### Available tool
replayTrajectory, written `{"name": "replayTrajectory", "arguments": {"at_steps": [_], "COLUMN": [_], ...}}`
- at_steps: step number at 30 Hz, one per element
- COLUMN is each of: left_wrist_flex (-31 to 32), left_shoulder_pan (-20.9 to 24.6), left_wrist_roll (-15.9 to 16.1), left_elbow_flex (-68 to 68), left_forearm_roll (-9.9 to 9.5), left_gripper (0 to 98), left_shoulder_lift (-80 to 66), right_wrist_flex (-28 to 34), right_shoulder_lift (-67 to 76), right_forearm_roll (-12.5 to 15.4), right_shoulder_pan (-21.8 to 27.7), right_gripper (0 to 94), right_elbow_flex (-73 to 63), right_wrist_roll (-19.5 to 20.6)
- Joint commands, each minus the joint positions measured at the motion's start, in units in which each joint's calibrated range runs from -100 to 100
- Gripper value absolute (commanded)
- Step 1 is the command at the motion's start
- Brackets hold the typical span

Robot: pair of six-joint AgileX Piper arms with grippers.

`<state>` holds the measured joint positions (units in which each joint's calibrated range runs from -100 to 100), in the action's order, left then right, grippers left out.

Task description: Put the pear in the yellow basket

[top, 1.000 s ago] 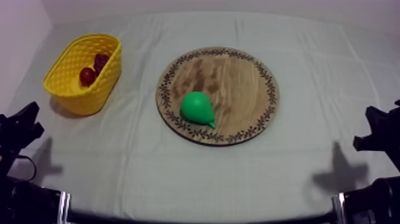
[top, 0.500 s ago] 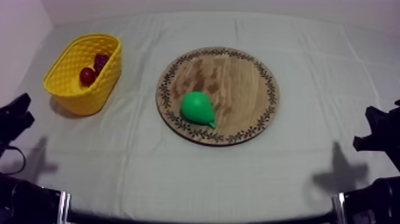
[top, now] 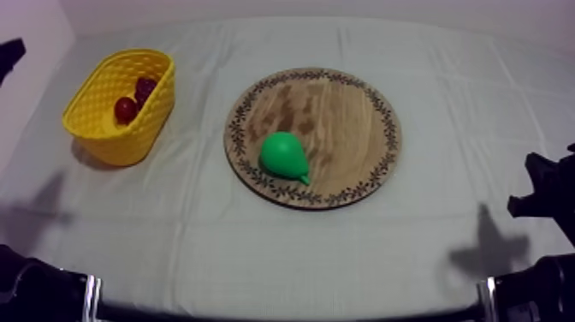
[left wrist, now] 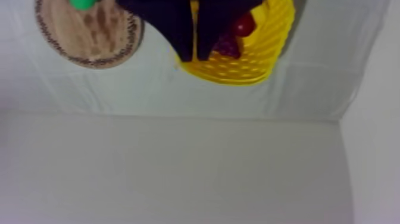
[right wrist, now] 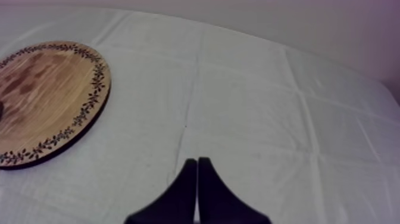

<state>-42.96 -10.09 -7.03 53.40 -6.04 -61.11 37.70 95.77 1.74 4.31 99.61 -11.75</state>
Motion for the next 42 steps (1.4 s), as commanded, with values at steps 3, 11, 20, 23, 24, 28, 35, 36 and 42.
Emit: {"name": "replayTrajectory", "arguments": {"at_steps": [3,11,20,23,24,28,35,36,42], "left_wrist_flex": [-4.72,-16.30,-23.85,-25.66,-25.97,-26.71,-27.83,-28.38,-31.70], "left_shoulder_pan": [-7.83,-17.63,-22.08,-22.57,-22.71,-23.17,-24.71,-24.94,-26.54], "left_wrist_roll": [-6.49,-12.95,-16.75,-18.02,-18.38,-19.31,-20.28,-20.34,-20.28], "left_elbow_flex": [-15.85,-30.45,-39.88,-42.47,-43.10,-44.56,-44.32,-44.40,-44.34], "left_forearm_roll": [-4.55,-9.57,-10.25,-10.19,-10.18,-10.12,-9.89,-9.65,-7.92], "left_gripper": [0.0,0.0,0.0,0.0,0.0,0.0,0.0,0.0,0.0], "left_shoulder_lift": [14.74,30.95,45.68,51.34,53.14,59.62,68.25,69.15,72.31], "right_wrist_flex": [0.05,0.05,0.05,0.05,0.05,0.05,0.05,0.05,0.05], "right_shoulder_lift": [-0.01,-0.01,-0.01,-0.01,-0.01,-0.01,-0.01,-0.01,-0.01], "right_forearm_roll": [-0.01,-0.01,-0.01,-0.01,-0.01,-0.01,-0.01,-0.01,-0.01], "right_shoulder_pan": [-0.02,-0.02,0.02,0.04,0.05,0.05,0.05,0.06,0.06], "right_gripper": [0.5,0.5,0.5,0.5,0.5,0.5,0.5,0.5,0.5], "right_elbow_flex": [0.05,0.05,0.05,0.05,0.05,0.05,0.05,0.05,0.05], "right_wrist_roll": [-0.04,-0.04,-0.04,-0.04,-0.04,-0.04,-0.04,-0.04,-0.04]}}
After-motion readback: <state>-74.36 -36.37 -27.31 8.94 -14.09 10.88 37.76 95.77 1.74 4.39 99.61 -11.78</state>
